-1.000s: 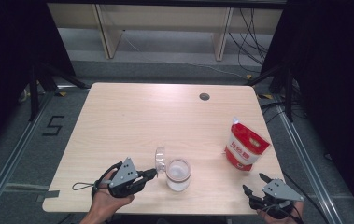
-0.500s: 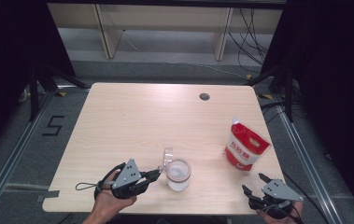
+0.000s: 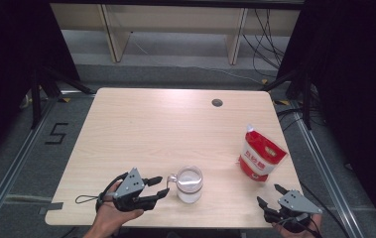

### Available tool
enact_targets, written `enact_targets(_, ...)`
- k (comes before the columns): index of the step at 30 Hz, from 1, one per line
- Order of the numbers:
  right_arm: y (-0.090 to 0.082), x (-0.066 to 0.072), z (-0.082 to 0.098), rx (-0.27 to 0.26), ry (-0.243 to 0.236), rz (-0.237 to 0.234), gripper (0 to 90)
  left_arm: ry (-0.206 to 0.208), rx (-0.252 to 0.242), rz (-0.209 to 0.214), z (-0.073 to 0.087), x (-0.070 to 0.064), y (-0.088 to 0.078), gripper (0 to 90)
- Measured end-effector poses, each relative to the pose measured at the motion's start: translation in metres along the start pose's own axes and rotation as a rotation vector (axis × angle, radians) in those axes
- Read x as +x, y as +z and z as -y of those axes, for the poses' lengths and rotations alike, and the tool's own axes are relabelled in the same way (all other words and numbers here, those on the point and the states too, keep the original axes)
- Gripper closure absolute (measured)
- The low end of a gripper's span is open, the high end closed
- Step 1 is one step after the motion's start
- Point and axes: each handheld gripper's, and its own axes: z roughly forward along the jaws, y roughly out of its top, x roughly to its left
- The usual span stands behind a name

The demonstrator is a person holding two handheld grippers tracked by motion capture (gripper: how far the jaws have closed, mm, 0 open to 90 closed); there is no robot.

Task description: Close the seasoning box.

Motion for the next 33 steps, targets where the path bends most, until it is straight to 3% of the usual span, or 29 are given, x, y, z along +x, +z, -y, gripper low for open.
enact_targets(5, 0.000, 0.000, 0.000, 0.001, 0.000, -0.001, 30.5, -0.044, 0.019, -0.007, 0.006, -0.001, -0.001, 40.8)
enact_targets(7, 0.000, 0.001, 0.000, 0.001, 0.007, -0.004, 30.6, -0.022, 0.021, -0.001, 0.008, 0.001, -0.002, 38.8)
enact_targets(9, 0.000, 0.001, 0.000, 0.008, 0.006, -0.010, 30.6, -0.048, 0.030, -0.018, 0.011, 0.000, -0.004, 36.3)
enact_targets(11, 0.000, 0.001, 0.000, 0.007, 0.005, -0.004, 30.5, -0.049, 0.030, -0.020, 0.014, 0.001, -0.005, 34.6)
enact_targets(12, -0.001, 0.003, 0.000, 0.012, 0.026, 0.001, 30.6, -0.037, 0.033, -0.015, 0.015, 0.002, -0.006, 33.8)
enact_targets(14, 0.000, 0.002, 0.000, 0.009, 0.026, -0.013, 30.5, -0.058, 0.045, -0.027, 0.020, 0.000, -0.006, 32.0)
enact_targets(15, -0.001, 0.003, 0.000, 0.012, 0.030, 0.001, 30.5, -0.076, 0.042, -0.021, 0.023, -0.001, -0.005, 31.3)
enact_targets(19, 0.000, 0.004, 0.001, 0.013, 0.036, -0.007, 30.5, -0.059, 0.087, -0.024, 0.032, -0.002, -0.006, 28.1)
enact_targets(24, 0.001, 0.003, 0.001, 0.017, 0.009, -0.009, 30.5, -0.066, 0.093, -0.020, 0.039, -0.002, -0.010, 24.4)
enact_targets(26, 0.001, 0.002, 0.002, 0.015, -0.007, -0.010, 30.5, -0.059, 0.101, -0.032, 0.041, -0.002, -0.013, 22.8)
enact_targets(33, 0.003, 0.003, 0.002, 0.025, 0.012, -0.031, 30.4, -0.070, 0.137, -0.074, 0.055, -0.005, -0.015, 22.4)
